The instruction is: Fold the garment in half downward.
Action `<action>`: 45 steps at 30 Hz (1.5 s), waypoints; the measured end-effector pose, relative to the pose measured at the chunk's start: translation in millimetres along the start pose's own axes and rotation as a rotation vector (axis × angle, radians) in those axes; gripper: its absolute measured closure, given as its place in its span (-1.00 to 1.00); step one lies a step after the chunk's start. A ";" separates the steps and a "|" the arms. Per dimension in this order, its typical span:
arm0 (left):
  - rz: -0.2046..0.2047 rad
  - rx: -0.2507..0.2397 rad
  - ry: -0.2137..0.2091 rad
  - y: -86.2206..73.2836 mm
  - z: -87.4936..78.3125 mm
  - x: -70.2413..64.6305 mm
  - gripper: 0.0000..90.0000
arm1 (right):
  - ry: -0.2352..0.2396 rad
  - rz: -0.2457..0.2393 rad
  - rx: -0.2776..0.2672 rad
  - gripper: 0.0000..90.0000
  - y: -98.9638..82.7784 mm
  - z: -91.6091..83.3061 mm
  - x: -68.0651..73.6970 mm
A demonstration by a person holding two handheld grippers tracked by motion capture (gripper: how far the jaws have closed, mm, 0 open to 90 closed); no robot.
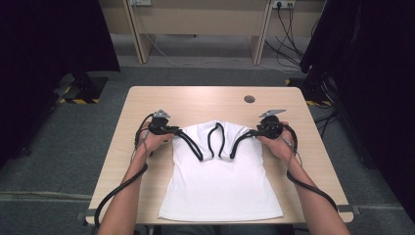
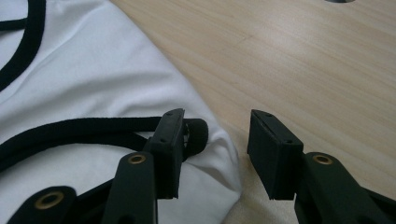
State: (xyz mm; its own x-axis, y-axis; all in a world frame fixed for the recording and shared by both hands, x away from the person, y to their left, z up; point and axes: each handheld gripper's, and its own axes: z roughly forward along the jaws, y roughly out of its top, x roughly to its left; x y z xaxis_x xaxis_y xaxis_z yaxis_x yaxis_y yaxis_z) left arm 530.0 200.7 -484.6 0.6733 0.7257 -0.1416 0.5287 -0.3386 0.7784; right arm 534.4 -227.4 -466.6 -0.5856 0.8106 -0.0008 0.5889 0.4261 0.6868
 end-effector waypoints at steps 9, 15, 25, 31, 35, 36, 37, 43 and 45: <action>-0.004 0.009 -0.011 0.4 0.1 -1.1 0.81 | 0.040 -0.012 -0.012 0.66 -4.0 -0.6 1.8; -0.073 -0.075 -0.047 5.1 -11.2 4.1 0.84 | 0.068 0.019 -0.019 0.77 -5.0 -1.9 -4.2; -0.115 -0.173 -0.074 13.0 -25.0 7.5 0.84 | 0.107 0.084 -0.089 0.77 -6.1 -17.7 -18.9; -0.153 -0.224 -0.082 12.4 -32.2 12.7 0.84 | 0.142 0.102 -0.153 0.77 -5.4 -31.4 -27.6; -0.173 -0.257 -0.088 11.9 -38.5 16.7 0.84 | 0.165 0.114 -0.198 0.77 -3.3 -39.6 -32.5; -0.178 -0.273 -0.085 12.8 -41.6 17.6 0.84 | 0.165 0.114 -0.198 0.77 -3.3 -39.6 -32.5; -0.178 -0.273 -0.085 12.8 -41.6 17.6 0.84 | 0.165 0.114 -0.198 0.77 -3.3 -39.6 -32.5; -0.184 -0.298 -0.087 14.5 -46.8 19.6 0.84 | 0.174 0.118 -0.227 0.77 0.5 -47.0 -35.5; -0.187 -0.304 -0.090 14.6 -47.9 20.3 0.84 | 0.177 0.118 -0.242 0.77 2.5 -50.9 -37.0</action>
State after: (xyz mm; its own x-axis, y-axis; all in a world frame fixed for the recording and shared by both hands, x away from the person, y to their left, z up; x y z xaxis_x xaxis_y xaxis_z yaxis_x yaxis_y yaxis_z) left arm 526.6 239.1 -446.8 0.6295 0.6981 -0.3412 0.4783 -0.0020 0.8782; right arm 529.2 -276.7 -427.8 -0.6211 0.7574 0.2013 0.5213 0.2076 0.8277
